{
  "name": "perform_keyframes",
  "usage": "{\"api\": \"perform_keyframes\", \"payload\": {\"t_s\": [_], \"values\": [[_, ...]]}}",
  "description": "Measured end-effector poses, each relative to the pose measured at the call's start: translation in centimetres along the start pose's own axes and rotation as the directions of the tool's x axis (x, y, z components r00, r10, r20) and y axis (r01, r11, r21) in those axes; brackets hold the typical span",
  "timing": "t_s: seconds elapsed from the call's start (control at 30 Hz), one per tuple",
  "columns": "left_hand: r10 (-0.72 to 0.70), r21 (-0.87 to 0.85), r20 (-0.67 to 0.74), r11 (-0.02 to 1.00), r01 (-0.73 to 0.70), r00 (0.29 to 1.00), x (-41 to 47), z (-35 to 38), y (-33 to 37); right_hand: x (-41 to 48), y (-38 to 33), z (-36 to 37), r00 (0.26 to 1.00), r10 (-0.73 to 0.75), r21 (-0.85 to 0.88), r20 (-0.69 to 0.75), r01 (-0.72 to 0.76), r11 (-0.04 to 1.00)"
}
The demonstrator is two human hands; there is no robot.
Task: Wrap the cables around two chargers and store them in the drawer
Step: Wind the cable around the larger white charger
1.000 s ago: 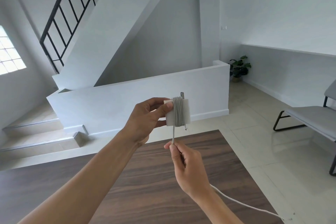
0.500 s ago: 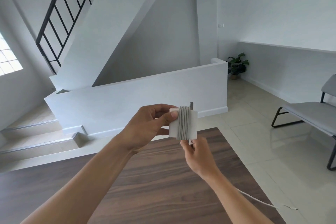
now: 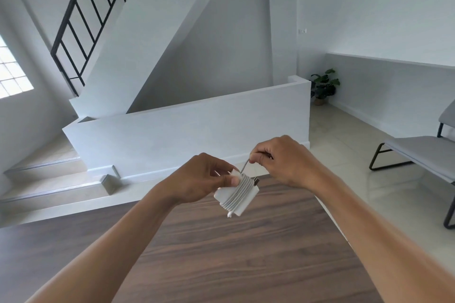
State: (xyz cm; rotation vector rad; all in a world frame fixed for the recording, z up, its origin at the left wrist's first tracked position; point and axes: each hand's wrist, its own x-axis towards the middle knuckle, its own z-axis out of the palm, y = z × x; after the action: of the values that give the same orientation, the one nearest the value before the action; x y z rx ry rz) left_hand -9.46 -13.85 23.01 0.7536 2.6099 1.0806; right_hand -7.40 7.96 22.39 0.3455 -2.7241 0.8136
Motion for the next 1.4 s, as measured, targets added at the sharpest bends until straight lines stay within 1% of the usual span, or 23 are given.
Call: {"api": "perform_keyframes", "payload": {"t_s": [0.1,0.2,0.23,0.3,0.37,0.47,0.57,0.67,0.7,0.73,0.8,0.87,1.0,1.07,1.2,1.3,1.4], "values": [[0.004,0.111,-0.051,0.994,0.002,0.999,0.5,-0.1,0.0,-0.7,-0.6,0.1,1.0,0.022,-0.008,-0.009,-0.022,1.0],[-0.016,0.163,-0.016,0.987,0.018,1.0,0.8,-0.1,0.0,-1.1,-1.2,0.2,0.999,0.032,-0.042,-0.01,-0.033,0.999],[-0.02,0.171,-0.022,0.985,0.023,1.0,0.9,0.0,-0.1,-1.2,-1.4,0.3,0.999,0.035,-0.059,-0.007,-0.035,0.998],[-0.016,0.175,-0.081,0.984,0.03,0.997,1.0,0.0,-0.2,-1.7,-1.6,0.6,0.999,0.034,-0.097,-0.022,-0.036,0.995],[-0.013,0.159,-0.146,0.987,0.036,0.989,1.3,0.0,-0.2,-2.4,-2.0,1.0,0.998,0.023,-0.148,-0.064,-0.032,0.989],[-0.027,0.141,-0.197,0.988,0.056,0.98,2.0,0.2,0.1,-3.4,-2.8,2.2,0.993,-0.001,-0.18,-0.122,-0.022,0.983],[-0.073,0.024,-0.223,0.996,0.08,0.972,2.3,0.4,0.2,-4.4,-3.4,3.3,0.98,0.011,-0.128,-0.197,-0.037,0.991],[-0.107,-0.054,-0.299,0.994,0.095,0.948,2.7,0.5,0.7,-5.7,-4.0,4.3,0.951,0.042,-0.046,-0.307,-0.058,0.997],[-0.138,-0.12,-0.312,0.987,0.105,0.94,2.9,0.5,1.0,-6.2,-4.3,4.8,0.941,0.034,-0.047,-0.338,-0.053,0.998],[-0.181,-0.214,-0.3,0.969,0.119,0.937,3.1,0.4,1.3,-6.6,-4.5,5.3,0.93,0.021,-0.048,-0.368,-0.042,0.998],[-0.255,-0.39,-0.226,0.908,0.153,0.94,3.2,0.0,2.0,-7.2,-4.8,6.5,0.904,0.02,-0.02,-0.427,-0.032,0.999],[-0.295,-0.495,-0.167,0.85,0.179,0.941,3.3,-0.4,2.3,-7.3,-4.8,7.4,0.883,0.045,0.031,-0.467,-0.034,0.999],[-0.308,-0.682,-0.08,0.711,0.174,0.948,3.4,-0.8,2.8,-7.4,-4.4,8.6,0.892,0.064,0.141,-0.447,-0.001,0.99],[-0.288,-0.723,-0.063,0.673,0.155,0.956,3.2,-0.7,3.4,-7.3,-4.1,8.9,0.89,0.062,0.169,-0.452,0.017,0.986],[-0.206,-0.734,-0.069,0.673,0.091,0.976,3.0,-0.6,4.3,-7.2,-3.7,9.0,0.873,0.061,0.216,-0.483,0.051,0.975],[-0.171,-0.729,-0.105,0.683,0.041,0.98,2.9,-0.7,4.7,-7.2,-3.4,8.8,0.853,0.047,0.199,-0.519,0.068,0.978],[-0.167,-0.697,-0.185,0.717,-0.009,0.968,2.8,-0.8,4.6,-7.6,-3.5,8.6,0.835,0.013,0.206,-0.551,0.121,0.971]]}}
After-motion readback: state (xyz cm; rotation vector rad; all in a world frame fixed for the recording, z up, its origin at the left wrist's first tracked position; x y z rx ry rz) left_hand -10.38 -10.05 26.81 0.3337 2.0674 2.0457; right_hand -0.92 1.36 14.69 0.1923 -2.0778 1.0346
